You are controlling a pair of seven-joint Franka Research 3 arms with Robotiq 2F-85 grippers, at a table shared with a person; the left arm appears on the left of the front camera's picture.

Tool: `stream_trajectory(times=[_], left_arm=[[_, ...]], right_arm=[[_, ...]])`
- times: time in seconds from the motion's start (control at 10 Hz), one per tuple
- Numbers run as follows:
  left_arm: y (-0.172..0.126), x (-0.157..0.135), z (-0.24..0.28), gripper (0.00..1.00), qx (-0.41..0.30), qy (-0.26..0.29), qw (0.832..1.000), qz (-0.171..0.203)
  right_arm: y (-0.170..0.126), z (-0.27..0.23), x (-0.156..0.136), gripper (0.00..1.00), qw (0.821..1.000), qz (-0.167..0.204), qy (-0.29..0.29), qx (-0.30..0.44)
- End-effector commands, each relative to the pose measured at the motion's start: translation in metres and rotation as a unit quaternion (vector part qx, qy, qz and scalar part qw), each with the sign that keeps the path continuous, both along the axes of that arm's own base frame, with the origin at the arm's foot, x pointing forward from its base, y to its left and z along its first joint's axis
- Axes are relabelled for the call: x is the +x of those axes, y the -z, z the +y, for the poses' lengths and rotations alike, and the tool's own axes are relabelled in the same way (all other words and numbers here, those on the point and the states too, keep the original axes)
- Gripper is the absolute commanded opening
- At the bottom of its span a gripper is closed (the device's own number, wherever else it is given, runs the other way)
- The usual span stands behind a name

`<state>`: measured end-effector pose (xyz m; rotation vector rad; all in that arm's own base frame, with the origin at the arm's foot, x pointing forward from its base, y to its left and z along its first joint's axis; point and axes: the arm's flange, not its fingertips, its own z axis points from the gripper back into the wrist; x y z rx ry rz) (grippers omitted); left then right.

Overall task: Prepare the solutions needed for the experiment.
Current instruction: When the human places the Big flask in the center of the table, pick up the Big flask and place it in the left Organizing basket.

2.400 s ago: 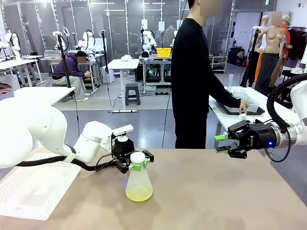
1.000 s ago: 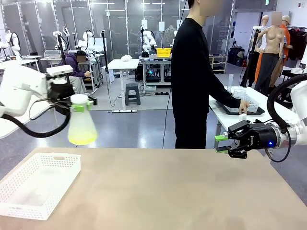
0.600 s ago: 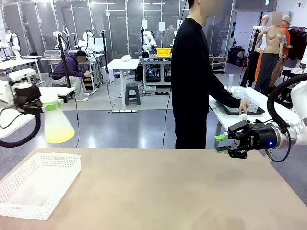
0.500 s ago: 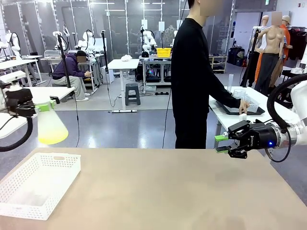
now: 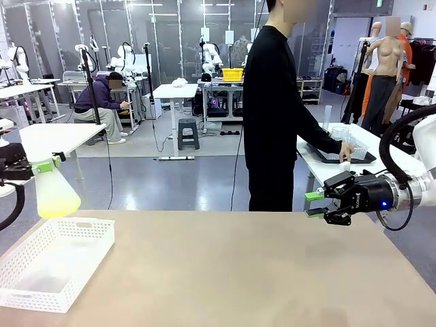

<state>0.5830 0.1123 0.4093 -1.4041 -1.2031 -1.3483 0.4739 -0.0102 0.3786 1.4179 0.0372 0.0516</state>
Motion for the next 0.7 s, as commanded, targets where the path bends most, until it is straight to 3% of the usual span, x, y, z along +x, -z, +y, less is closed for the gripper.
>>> stream_trajectory(times=[0.0, 0.6], left_arm=[[0.020, -0.004, -0.007, 0.00, 0.013, 0.004, 1.000, -0.027], [0.078, -0.024, -0.015, 0.00, 0.063, 0.011, 0.998, -0.016]], right_arm=[[-0.001, 0.001, 0.000, 0.47, 1.000, 0.001, -0.004, -0.005], [-0.001, 0.001, 0.000, 0.47, 1.000, 0.001, -0.004, -0.005]])
